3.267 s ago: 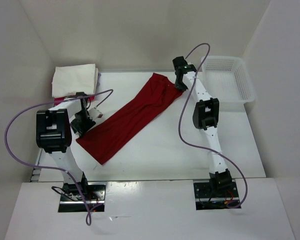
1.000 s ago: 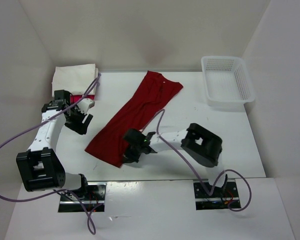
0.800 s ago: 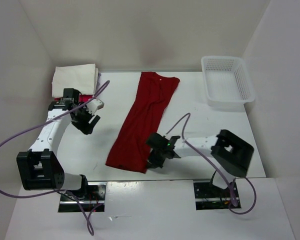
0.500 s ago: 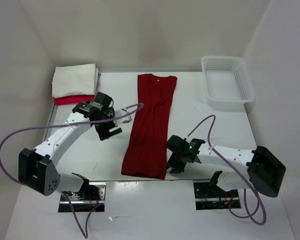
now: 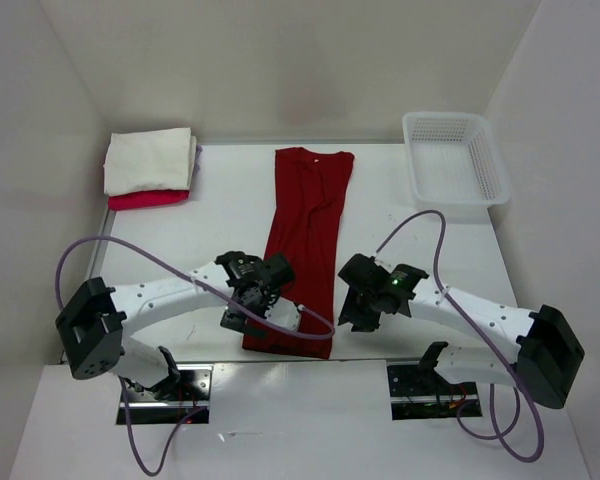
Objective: Fold and stack the t-shirts
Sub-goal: Rotate the tshirt 90 degrees
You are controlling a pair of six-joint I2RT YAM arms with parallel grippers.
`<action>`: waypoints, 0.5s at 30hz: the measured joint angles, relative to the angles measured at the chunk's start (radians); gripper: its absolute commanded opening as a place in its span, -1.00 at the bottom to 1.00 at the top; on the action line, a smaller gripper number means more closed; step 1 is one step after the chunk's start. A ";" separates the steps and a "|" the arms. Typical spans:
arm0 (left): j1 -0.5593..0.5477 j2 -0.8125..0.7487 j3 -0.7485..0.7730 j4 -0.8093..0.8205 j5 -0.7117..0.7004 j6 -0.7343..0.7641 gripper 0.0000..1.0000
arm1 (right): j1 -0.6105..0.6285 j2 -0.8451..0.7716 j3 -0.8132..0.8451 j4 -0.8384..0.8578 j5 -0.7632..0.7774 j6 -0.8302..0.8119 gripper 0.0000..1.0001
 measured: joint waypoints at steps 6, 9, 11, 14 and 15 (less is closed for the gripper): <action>-0.083 -0.048 0.016 0.035 0.008 0.042 0.99 | -0.061 0.035 0.025 0.046 -0.014 -0.071 -0.12; -0.084 -0.172 -0.008 0.100 0.042 0.100 0.99 | -0.061 0.035 0.025 0.068 -0.046 -0.070 -0.12; -0.083 -0.243 -0.045 0.154 0.062 0.175 0.99 | -0.061 0.034 0.023 0.089 -0.062 -0.066 -0.10; -0.083 -0.296 -0.160 0.223 0.089 0.298 0.99 | -0.061 0.037 0.014 0.111 -0.079 -0.068 -0.04; -0.083 -0.289 -0.195 0.224 0.104 0.331 0.99 | -0.061 0.047 0.014 0.113 -0.084 -0.076 0.01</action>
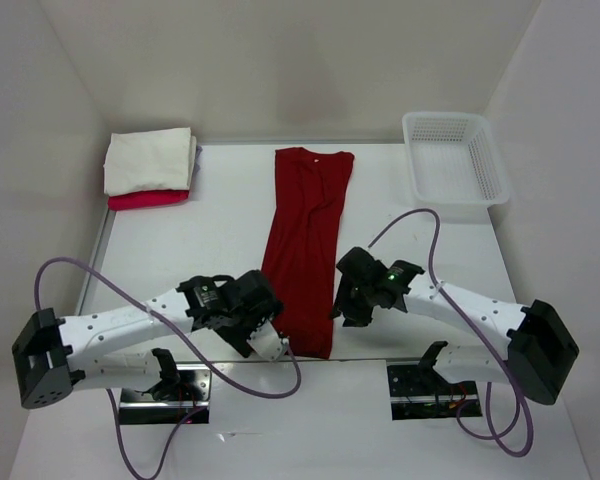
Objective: Fold and stack the t-shirts
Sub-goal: Rotate the tshirt 90 degrees
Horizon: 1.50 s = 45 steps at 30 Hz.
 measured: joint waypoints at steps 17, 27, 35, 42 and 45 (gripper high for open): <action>-0.015 0.148 -0.139 0.129 0.071 0.255 0.99 | -0.001 0.300 -0.002 0.063 -0.099 -0.144 -0.20; -0.014 0.106 -0.199 0.168 0.082 0.370 0.99 | 0.055 0.216 -0.005 0.072 -0.091 -0.063 -0.04; -0.013 0.080 -0.258 0.217 0.092 0.515 0.99 | 0.058 0.270 -0.005 0.075 -0.093 -0.053 -0.24; -0.013 0.050 -0.290 0.250 0.055 0.552 0.99 | 0.058 0.333 0.008 0.074 -0.116 -0.055 -1.00; -0.013 0.040 -0.299 0.256 0.045 0.566 0.99 | 0.058 0.317 0.002 0.064 -0.106 -0.039 -1.00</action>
